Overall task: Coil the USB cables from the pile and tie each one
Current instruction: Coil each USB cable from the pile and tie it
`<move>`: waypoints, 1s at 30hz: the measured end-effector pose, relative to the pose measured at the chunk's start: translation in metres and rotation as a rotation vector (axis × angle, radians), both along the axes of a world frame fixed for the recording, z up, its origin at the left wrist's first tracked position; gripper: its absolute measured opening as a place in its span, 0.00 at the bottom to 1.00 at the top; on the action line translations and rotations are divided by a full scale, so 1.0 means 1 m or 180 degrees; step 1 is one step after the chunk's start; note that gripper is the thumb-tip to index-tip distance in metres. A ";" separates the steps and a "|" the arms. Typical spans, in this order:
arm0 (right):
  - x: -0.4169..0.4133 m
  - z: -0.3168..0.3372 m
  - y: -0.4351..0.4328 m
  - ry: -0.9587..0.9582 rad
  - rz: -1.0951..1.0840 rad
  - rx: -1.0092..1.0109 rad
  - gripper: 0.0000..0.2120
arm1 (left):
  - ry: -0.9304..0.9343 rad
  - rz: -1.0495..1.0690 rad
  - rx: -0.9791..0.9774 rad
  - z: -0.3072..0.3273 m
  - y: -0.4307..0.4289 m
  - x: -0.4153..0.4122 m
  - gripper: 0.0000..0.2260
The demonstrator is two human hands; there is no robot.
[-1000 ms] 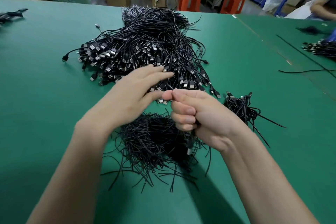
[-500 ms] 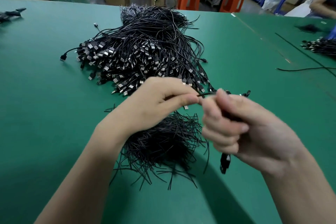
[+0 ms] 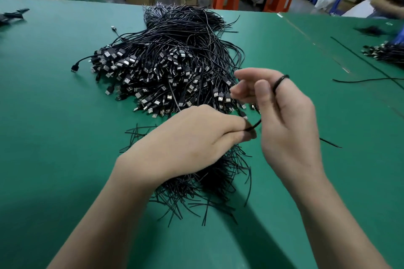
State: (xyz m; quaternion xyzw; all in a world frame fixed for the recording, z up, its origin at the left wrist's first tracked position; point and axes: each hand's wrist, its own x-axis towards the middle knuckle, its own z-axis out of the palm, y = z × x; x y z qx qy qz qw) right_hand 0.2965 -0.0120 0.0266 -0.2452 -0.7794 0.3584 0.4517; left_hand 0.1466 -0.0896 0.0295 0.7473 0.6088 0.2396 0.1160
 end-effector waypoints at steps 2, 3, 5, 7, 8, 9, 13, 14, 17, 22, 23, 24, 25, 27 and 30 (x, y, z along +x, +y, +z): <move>0.000 -0.005 -0.002 -0.0519 -0.0192 0.0370 0.12 | 0.0025 0.0126 0.0370 0.007 -0.005 -0.003 0.16; 0.001 -0.007 -0.002 -0.0750 -0.0169 0.0382 0.13 | -0.0038 0.0210 0.0540 0.010 -0.007 -0.007 0.15; 0.004 -0.012 -0.002 -0.1130 0.0040 0.0085 0.20 | -0.0271 0.0388 0.0774 0.013 -0.011 -0.020 0.17; 0.007 -0.013 -0.006 -0.1132 0.0703 -0.0868 0.30 | -0.0460 0.0513 0.0887 0.014 -0.014 -0.033 0.18; 0.007 -0.013 -0.009 -0.1000 0.1176 -0.1449 0.32 | -0.0525 0.0536 0.0932 0.013 -0.014 -0.037 0.18; 0.006 -0.012 -0.013 -0.0795 0.1650 -0.1973 0.30 | -0.0627 0.0540 0.0981 0.011 -0.013 -0.038 0.18; 0.002 -0.007 -0.020 0.0484 0.2736 -0.3019 0.16 | -0.1231 0.0441 0.0921 -0.005 0.001 -0.029 0.16; 0.000 -0.004 -0.019 0.0802 0.2694 -0.3028 0.14 | -0.1223 0.0387 0.0782 -0.010 0.004 -0.025 0.15; -0.005 0.002 -0.011 0.1523 0.2042 -0.2693 0.16 | -0.1116 0.0203 0.0236 -0.020 0.011 -0.011 0.12; -0.002 -0.006 0.003 0.0386 0.0197 -0.0375 0.14 | -0.0328 0.0226 0.0330 -0.018 0.012 -0.004 0.11; -0.001 -0.009 0.004 -0.0087 -0.0123 0.0120 0.14 | -0.0328 0.0266 0.0434 -0.015 0.010 -0.008 0.10; 0.001 -0.011 0.003 -0.0567 -0.0307 0.0411 0.15 | -0.0357 0.0293 0.0589 -0.011 0.008 -0.013 0.10; 0.002 -0.014 0.002 -0.0986 -0.0338 0.0448 0.18 | -0.0404 0.0328 0.0753 -0.008 0.005 -0.018 0.12; 0.003 -0.018 0.000 -0.1406 0.0067 -0.0226 0.23 | -0.0578 0.0404 0.0999 -0.004 0.001 -0.029 0.14; 0.005 -0.016 -0.009 -0.0906 0.1446 -0.2046 0.26 | -0.1063 0.0451 0.1141 -0.006 0.000 -0.039 0.11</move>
